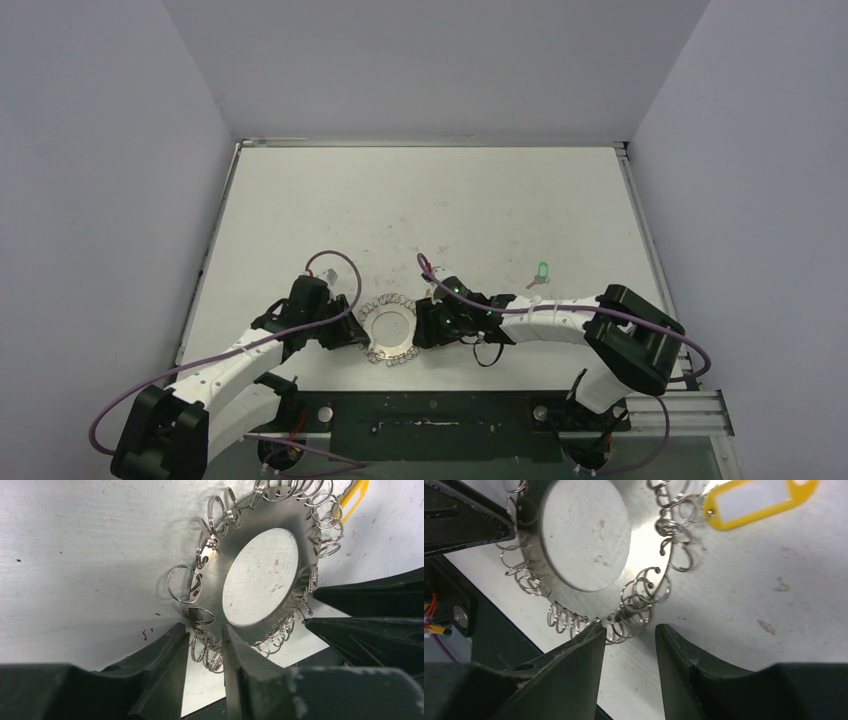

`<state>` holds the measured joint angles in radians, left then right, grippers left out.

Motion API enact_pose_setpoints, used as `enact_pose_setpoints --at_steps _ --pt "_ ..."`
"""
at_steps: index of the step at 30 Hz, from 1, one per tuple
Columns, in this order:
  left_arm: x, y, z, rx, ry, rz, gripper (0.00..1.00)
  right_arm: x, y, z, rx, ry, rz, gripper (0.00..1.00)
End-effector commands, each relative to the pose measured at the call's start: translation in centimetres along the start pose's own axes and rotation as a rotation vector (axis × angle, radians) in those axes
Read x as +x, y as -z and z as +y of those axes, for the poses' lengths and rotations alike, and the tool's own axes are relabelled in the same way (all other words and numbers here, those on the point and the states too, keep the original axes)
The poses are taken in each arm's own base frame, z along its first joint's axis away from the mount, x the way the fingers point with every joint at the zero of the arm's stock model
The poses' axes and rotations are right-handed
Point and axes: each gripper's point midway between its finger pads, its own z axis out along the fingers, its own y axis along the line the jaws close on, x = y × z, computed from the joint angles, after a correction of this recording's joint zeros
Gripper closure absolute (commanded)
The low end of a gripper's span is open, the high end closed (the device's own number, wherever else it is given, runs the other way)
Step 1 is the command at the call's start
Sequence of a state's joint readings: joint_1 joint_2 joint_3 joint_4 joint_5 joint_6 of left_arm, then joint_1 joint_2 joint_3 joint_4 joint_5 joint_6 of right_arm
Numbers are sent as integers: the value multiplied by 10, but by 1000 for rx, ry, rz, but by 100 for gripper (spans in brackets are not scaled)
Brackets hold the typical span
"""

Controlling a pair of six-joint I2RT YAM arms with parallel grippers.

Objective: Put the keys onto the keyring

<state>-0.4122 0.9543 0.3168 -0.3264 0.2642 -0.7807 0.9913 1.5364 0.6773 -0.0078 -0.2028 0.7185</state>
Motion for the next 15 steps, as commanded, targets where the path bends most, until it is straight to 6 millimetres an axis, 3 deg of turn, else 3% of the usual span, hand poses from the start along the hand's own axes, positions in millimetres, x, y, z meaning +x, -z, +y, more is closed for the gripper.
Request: enact_pose_setpoints --at_steps 1,5,9,12,15 --pt "-18 3 -15 28 -25 -40 73 -7 -8 37 -136 33 -21 62" --pt "-33 2 -25 32 -59 -58 77 -8 -6 57 -219 30 -37 74" --pt "-52 0 -32 12 -113 -63 78 -14 2 64 -241 38 -69 72" --pt "-66 3 -36 -27 -155 -65 77 -23 13 55 -183 59 -110 55" --pt "-76 12 -38 -59 -194 -84 61 -30 26 43 -108 81 -146 34"
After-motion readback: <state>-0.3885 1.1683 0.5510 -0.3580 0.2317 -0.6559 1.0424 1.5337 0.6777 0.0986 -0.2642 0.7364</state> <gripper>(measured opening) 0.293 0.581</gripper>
